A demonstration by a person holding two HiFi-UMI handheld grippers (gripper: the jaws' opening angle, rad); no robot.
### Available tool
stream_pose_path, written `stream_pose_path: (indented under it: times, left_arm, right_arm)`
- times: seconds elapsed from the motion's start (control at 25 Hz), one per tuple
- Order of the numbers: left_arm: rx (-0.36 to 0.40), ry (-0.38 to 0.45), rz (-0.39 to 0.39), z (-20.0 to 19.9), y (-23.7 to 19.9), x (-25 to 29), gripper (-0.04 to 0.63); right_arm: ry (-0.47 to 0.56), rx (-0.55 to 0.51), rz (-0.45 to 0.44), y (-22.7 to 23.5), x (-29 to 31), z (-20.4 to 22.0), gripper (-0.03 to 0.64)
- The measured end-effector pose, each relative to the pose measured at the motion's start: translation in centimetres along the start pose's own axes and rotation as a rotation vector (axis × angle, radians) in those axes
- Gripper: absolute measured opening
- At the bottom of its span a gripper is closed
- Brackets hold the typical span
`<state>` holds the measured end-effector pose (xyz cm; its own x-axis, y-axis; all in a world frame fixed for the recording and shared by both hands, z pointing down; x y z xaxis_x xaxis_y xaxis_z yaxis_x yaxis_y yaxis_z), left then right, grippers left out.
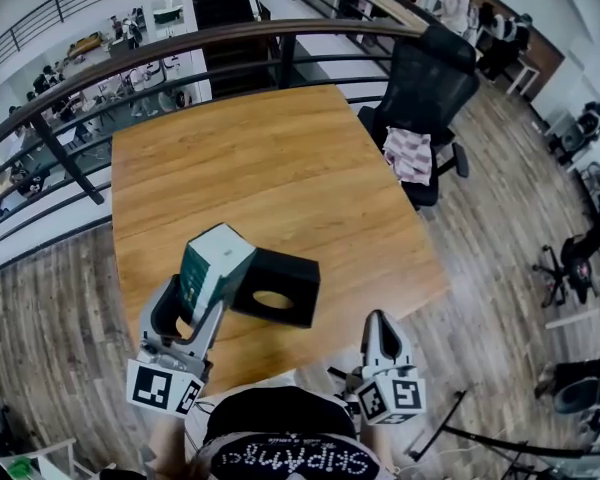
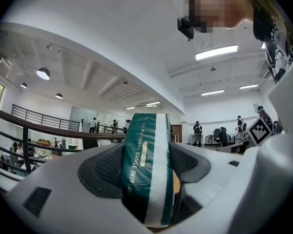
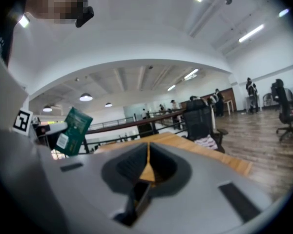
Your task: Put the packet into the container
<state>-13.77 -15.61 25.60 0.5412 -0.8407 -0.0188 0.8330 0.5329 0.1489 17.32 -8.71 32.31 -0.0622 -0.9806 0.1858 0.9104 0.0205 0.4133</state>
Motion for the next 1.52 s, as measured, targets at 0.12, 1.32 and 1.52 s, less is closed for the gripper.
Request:
stream_pose_path:
  times: [0.12,1.32,1.52]
  left_arm:
    - [0.012,0.006,0.015,-0.2,0.1,0.1,0.328]
    - [0.204,-0.109,0.288,2.9,1.7,4.6,0.328]
    - [0.227,-0.101,0.320,3.2,2.7,4.7,0.328]
  right_arm:
    - [0.008,0.002,0.010,0.3,-0.5,0.0,0.035]
    - [0.060,-0.026,0.130,1.1,-2.9,-2.2,0.035]
    - [0.060,-0.044,0.163,2.1,-3.9,-2.4,0.035]
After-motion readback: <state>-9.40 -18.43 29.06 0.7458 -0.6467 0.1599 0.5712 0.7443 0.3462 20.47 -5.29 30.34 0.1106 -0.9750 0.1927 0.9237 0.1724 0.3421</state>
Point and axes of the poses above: the fingertips, and each gripper's own axes: x forward along the fingers, y to its right, z out of its underside, the point moved 3 cm from there along -x, backward along the fingers, and after that the axes turned 11 degrees about x, right-handed, at the moved point
